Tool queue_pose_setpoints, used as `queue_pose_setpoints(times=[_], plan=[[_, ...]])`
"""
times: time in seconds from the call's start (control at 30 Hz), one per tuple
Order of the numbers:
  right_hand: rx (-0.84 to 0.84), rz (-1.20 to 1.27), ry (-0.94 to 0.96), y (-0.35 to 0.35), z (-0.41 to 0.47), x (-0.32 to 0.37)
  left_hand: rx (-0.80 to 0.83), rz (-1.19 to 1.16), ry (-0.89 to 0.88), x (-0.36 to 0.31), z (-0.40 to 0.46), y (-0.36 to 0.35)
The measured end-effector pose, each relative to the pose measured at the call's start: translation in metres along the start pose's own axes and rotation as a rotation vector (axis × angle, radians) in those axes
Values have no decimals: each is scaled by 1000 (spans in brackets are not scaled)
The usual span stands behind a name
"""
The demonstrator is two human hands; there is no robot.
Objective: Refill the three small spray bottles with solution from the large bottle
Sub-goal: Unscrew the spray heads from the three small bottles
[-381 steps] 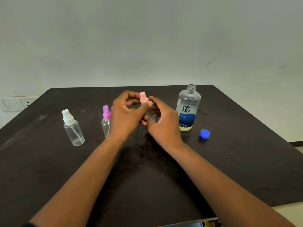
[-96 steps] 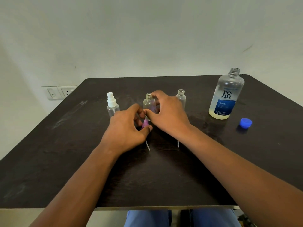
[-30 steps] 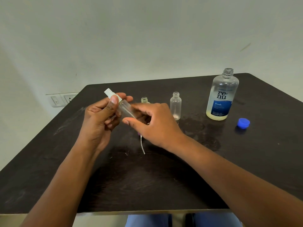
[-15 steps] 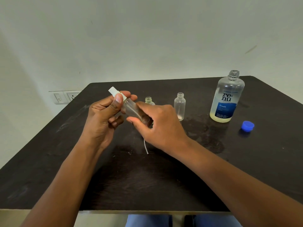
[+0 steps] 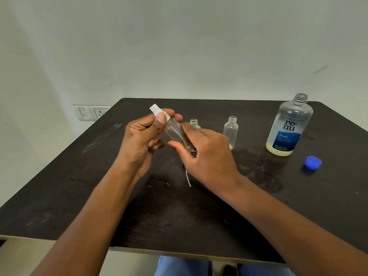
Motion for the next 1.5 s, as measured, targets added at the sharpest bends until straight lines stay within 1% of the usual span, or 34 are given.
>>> queue_pose_setpoints(times=[0.13, 0.33, 0.43, 0.53, 0.63, 0.8, 0.87, 0.97, 1.07, 1.3, 1.4, 1.5], plan=[[-22, -59, 15, 3, 0, 4, -18, 10, 12, 4, 2, 0], [-37, -156, 66, 3, 0, 10, -69, 20, -20, 2, 0, 2], [-54, -201, 107, 4, 1, 11, -134, -9, -59, 0, -3, 4], [-72, -191, 106, 7, 3, 9, -123, -23, -50, -2, -1, 2], [-81, -13, 61, 9, 4, 2, -16, -21, -29, -2, 0, 0], [-48, 449, -107, 4, 4, -18, 132, -20, -3, -1, 1, -11], [-37, 544, -157, -1, 3, -22, 159, -14, 1, 0, 2, -14], [-8, 586, -199, -9, -2, -27, 157, -2, 14, 2, 3, -15], [-8, 546, -209, -11, -5, -28, 138, -4, -5, 2, 3, -13], [-37, 347, -124, -3, -2, -18, 94, -46, -32, 1, 4, -6], [-37, 294, -103, -1, -1, -15, 58, -53, -38, 1, 5, -2], [-62, 170, -44, 4, 0, -11, -11, -62, -41, -1, 3, 1]])
Point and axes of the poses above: each hand's wrist, its own z-axis towards the middle knuckle, its own y-axis out of the back of the hand, x = y × z, the point moved 9 cm from there along z, towards the middle knuckle, and after that the axes turned 15 degrees about y, right-handed, at the moved point
